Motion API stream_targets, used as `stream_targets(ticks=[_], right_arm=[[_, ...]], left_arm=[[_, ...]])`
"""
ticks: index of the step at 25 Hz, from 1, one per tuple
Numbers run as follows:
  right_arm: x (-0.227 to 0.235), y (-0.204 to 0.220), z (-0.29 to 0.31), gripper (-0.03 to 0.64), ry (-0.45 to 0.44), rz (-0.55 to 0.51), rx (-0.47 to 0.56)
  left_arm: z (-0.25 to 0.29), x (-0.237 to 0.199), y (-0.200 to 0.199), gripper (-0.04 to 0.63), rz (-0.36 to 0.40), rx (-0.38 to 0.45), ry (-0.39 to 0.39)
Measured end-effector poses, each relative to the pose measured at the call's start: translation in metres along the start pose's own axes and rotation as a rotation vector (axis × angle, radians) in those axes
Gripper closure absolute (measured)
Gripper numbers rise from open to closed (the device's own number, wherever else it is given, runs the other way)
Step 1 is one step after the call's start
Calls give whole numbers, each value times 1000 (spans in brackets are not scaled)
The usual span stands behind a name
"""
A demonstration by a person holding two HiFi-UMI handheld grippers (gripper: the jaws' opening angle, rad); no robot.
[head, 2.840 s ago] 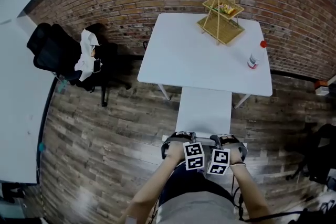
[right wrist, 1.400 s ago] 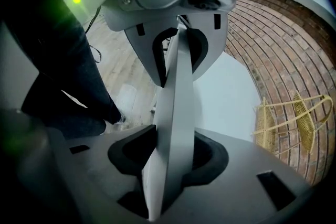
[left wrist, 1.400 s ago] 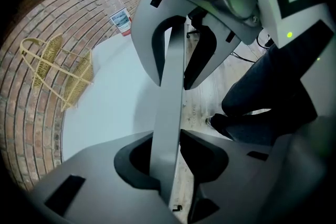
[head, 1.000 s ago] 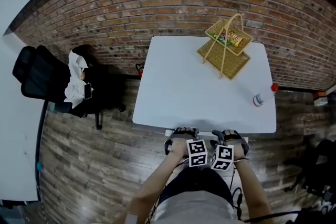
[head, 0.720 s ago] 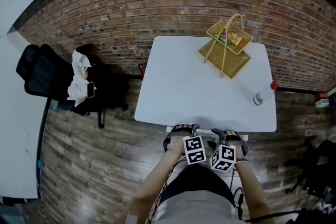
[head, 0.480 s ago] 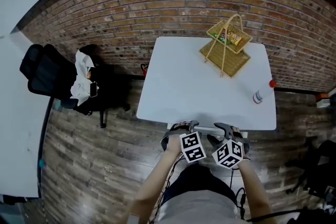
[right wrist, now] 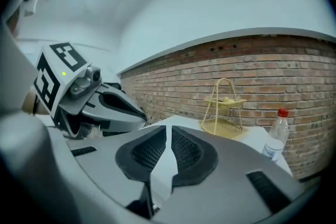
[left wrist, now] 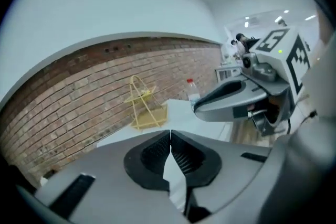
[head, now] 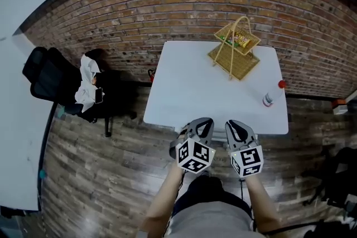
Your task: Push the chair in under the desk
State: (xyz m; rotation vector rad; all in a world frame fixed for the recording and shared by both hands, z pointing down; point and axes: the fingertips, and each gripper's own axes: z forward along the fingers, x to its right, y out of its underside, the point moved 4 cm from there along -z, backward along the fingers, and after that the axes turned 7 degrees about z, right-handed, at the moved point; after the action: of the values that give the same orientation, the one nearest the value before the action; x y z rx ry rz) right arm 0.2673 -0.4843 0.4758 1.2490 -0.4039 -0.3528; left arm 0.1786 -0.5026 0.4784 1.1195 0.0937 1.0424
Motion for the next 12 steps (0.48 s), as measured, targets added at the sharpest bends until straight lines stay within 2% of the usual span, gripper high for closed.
stream_targets(ticks=[4, 6, 8, 12], right_arm=[[-2, -11, -6, 577, 54, 56, 60], [-3, -14, -7, 583, 77, 79, 76], [-2, -15, -11, 591, 104, 99, 88], [0, -14, -18, 600, 141, 169, 105]], left_arm=[[-17, -8, -10, 578, -199, 95, -128], [-23, -7, -11, 580, -273, 126, -196], [-27, -5, -12, 580, -310, 139, -246], [-32, 1, -14, 580, -300, 127, -324]])
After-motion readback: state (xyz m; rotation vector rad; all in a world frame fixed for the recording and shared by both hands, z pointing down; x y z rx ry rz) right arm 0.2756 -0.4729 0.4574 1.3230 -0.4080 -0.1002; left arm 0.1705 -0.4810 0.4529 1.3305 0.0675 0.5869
